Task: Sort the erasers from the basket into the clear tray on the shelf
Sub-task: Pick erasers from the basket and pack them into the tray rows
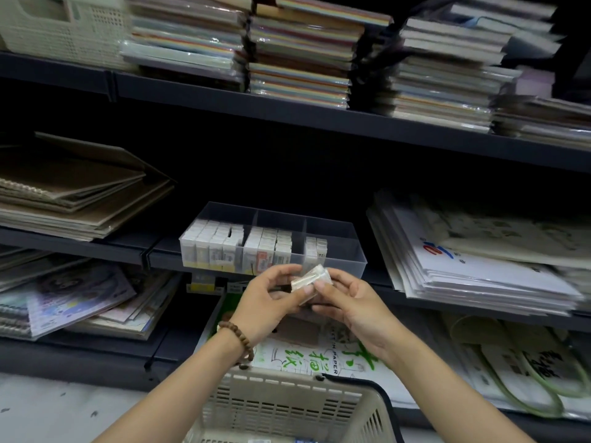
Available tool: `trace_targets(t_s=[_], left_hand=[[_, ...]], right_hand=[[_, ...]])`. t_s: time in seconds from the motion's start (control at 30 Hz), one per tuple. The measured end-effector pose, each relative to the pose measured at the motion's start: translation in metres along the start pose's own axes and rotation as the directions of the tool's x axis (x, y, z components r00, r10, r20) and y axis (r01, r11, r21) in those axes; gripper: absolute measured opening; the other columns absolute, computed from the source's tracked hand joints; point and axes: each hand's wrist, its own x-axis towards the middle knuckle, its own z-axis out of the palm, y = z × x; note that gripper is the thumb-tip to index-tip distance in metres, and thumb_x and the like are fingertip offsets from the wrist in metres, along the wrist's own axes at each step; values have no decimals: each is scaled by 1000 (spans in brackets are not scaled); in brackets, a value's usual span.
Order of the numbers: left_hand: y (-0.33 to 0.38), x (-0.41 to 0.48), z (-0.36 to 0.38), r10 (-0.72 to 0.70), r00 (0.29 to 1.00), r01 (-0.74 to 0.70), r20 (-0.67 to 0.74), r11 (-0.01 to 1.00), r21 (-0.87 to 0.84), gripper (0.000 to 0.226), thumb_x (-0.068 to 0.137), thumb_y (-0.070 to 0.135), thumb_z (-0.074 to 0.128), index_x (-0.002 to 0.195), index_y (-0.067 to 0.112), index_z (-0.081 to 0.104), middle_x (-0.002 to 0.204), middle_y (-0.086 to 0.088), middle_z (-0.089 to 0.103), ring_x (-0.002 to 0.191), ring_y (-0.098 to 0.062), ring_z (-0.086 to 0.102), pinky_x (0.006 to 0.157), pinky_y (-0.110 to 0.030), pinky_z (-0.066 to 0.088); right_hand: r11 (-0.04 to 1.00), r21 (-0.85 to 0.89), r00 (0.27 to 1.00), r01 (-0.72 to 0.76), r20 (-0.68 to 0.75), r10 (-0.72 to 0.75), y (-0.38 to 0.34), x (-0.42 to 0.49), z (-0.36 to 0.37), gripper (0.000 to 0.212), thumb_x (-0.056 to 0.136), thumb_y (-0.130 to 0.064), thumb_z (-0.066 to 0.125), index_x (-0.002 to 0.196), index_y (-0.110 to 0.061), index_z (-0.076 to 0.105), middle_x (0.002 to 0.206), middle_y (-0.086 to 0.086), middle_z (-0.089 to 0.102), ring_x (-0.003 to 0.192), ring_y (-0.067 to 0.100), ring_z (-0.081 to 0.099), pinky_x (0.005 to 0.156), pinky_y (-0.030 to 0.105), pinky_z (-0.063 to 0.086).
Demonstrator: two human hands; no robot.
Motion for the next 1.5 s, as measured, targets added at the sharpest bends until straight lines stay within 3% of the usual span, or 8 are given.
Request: trace_targets(t_s=[0.1,0.2,0.43,0.73,0.9,1.0,1.17,1.5], left_hand=[[3,7,0,33,999,-32,-33,999,24,54,76,40,64,126,25,51,112,6,63,94,-5,65,80,-22,54],[9,15,-16,159,984,-131,-77,949,285,55,77,55,49,128,34,45,124,19,53,114,4,49,99,-22,42],[-4,32,-43,225,974,-126,-21,620,774,73,81,64,25,144,27,28,152,11,23,142,-5,7,114,-23,1],[-23,37,-46,279,960,-149,-14,553,820,68,87,65,21,142,28,32,151,12,26,142,-5,7,114,-22,-5],[-25,37,-44,296,955,-142,-28,538,831,73,85,68,16,144,27,27,151,12,25,142,-4,7,113,-21,-6],[-25,37,-43,291,956,-139,-31,544,828,74,85,69,15,144,27,26,152,12,24,142,-3,5,113,-21,-7],[-26,37,-42,289,956,-130,-40,545,829,73,83,67,17,144,28,27,151,13,25,142,-3,5,113,-22,-6],[-27,39,-40,306,951,-128,-49,530,838,71,86,68,15,142,27,29,149,12,28,142,-5,7,115,-24,-6]], right_hand=[[991,-126,999,35,-10,-36,-18,13,-10,28,90,-20,59,117,-11,61,107,6,71,96,17,68,79,22,55],[968,-240,995,70,-55,-86,-46,33,-32,27,92,-18,57,116,-6,61,104,8,71,90,17,67,81,21,56],[913,-403,997,-69,-53,52,-62,83,-64,23,92,-20,58,112,-9,59,99,9,70,87,15,67,75,20,57],[845,-529,997,-72,-2,83,-50,105,-66,35,92,-16,57,124,-1,53,100,7,69,93,18,67,79,19,56],[709,-705,1000,13,14,-5,-50,105,-60,47,92,-20,58,134,-3,45,122,10,59,109,21,60,92,31,51],[634,-769,997,75,60,-45,-46,102,-55,46,88,-18,64,131,-7,49,117,7,62,110,20,60,92,28,50],[658,-752,999,30,4,-41,-40,100,-53,44,84,-20,70,125,-11,54,116,5,61,109,17,58,93,27,48],[635,-767,995,-90,-50,81,-44,109,-50,57,81,-43,68,122,-6,52,106,1,59,89,5,61,67,10,51]])
